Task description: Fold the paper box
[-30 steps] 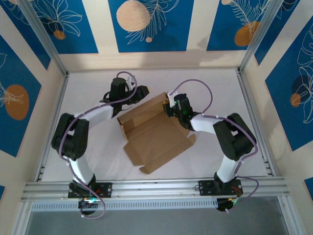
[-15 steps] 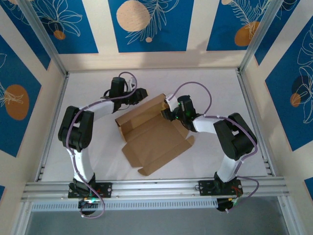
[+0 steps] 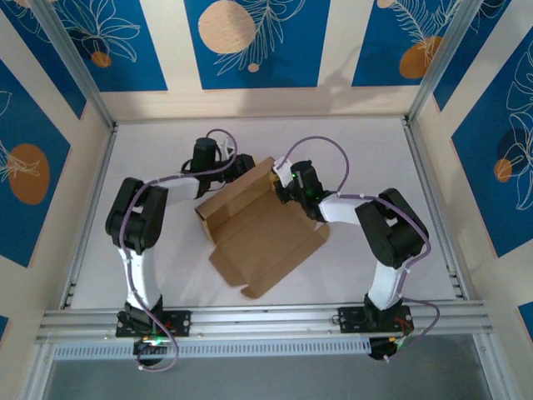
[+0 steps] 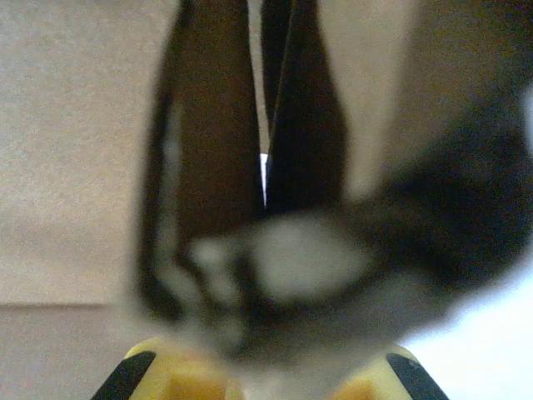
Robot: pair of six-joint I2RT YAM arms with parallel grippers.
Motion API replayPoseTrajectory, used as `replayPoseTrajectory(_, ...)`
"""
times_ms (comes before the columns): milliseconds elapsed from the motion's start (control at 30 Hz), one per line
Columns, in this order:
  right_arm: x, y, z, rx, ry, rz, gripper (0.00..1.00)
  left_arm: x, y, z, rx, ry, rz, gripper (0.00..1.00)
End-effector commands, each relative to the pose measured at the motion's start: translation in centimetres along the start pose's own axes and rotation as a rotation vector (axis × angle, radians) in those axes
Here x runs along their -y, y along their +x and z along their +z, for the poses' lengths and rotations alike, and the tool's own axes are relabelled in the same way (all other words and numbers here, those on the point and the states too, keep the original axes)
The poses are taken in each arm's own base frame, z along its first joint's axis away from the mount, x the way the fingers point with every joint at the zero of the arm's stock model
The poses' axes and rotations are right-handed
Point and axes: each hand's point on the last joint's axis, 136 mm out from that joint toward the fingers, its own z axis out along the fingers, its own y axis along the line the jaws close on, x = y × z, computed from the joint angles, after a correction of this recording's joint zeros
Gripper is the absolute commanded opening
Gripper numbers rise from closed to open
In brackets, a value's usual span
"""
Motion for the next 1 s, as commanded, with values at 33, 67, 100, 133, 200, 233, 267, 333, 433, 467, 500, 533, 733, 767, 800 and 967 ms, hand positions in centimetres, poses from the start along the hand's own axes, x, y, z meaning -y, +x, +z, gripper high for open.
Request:
replayPoseTrajectory(33, 0.6, -0.3, 0.7, -0.015, 0.041, 0.01, 0.12, 0.5, 2.2, 1.6, -0.059, 0.068, -0.043, 0.29)
replayPoseTrajectory(67, 0.5, -0.4, 0.7, -0.012, 0.027, 0.012, 0.15, 0.5, 2.3, 1.6, -0.062, 0.069, -0.044, 0.29)
replayPoseTrajectory(100, 0.4, -0.5, 0.8, -0.008, 0.018, 0.011, 0.18, 0.5, 2.3, 1.6, -0.061, 0.066, -0.042, 0.29)
replayPoseTrajectory(133, 0.2, -0.5, 0.8, -0.009, 0.004, 0.006, 0.19, 0.4, 2.3, 1.6, -0.063, 0.062, -0.04, 0.29)
replayPoseTrajectory(200, -0.3, -0.5, 0.8, -0.003, -0.045, -0.004, 0.22, 0.3, 2.4, 1.5, -0.073, 0.052, -0.029, 0.29)
replayPoseTrajectory(233, -0.6, -0.5, 0.7, -0.001, -0.072, -0.012, 0.24, 0.3, 2.4, 1.5, -0.075, 0.049, -0.025, 0.28)
replayPoseTrajectory(267, -0.9, -0.5, 0.6, 0.0, -0.102, -0.018, 0.26, 0.2, 2.3, 1.5, -0.078, 0.046, -0.022, 0.28)
replayPoseTrajectory(333, -1.1, -0.3, 0.5, -0.002, -0.127, -0.027, 0.27, 0.0, 2.3, 1.6, -0.082, 0.043, -0.025, 0.28)
replayPoseTrajectory(433, -0.5, -0.1, 0.6, -0.014, -0.145, -0.019, 0.28, -0.2, 2.4, 2.0, -0.102, 0.048, -0.03, 0.28)
replayPoseTrajectory(467, 0.1, -0.1, 0.6, -0.013, -0.133, -0.015, 0.3, -0.3, 2.3, 2.0, -0.104, 0.047, -0.033, 0.27)
replayPoseTrajectory(500, 0.5, -0.2, 0.5, -0.003, -0.142, 0.004, 0.33, -0.5, 2.3, 2.0, -0.103, 0.043, -0.033, 0.27)
replayPoseTrajectory(533, 0.7, -0.4, 0.5, 0.004, -0.157, 0.016, 0.35, -0.6, 2.2, 2.0, -0.102, 0.04, -0.034, 0.26)
replayPoseTrajectory(733, 0.4, -0.9, 1.1, 0.004, -0.238, 0.004, 0.46, -0.9, 1.6, 1.9, -0.101, 0.024, -0.031, 0.26)
replayPoseTrajectory(767, 0.1, -1.0, 1.3, 0.001, -0.256, -0.008, 0.46, -0.9, 1.6, 1.9, -0.103, 0.024, -0.032, 0.26)
replayPoseTrajectory(800, -0.2, -1.0, 1.4, 0.002, -0.274, -0.023, 0.46, -0.9, 1.5, 2.0, -0.104, 0.025, -0.032, 0.25)
replayPoseTrajectory(967, -1.1, -1.1, 1.8, 0.003, -0.313, -0.069, 0.4, -1.2, 1.6, 2.3, -0.113, 0.031, -0.047, 0.24)
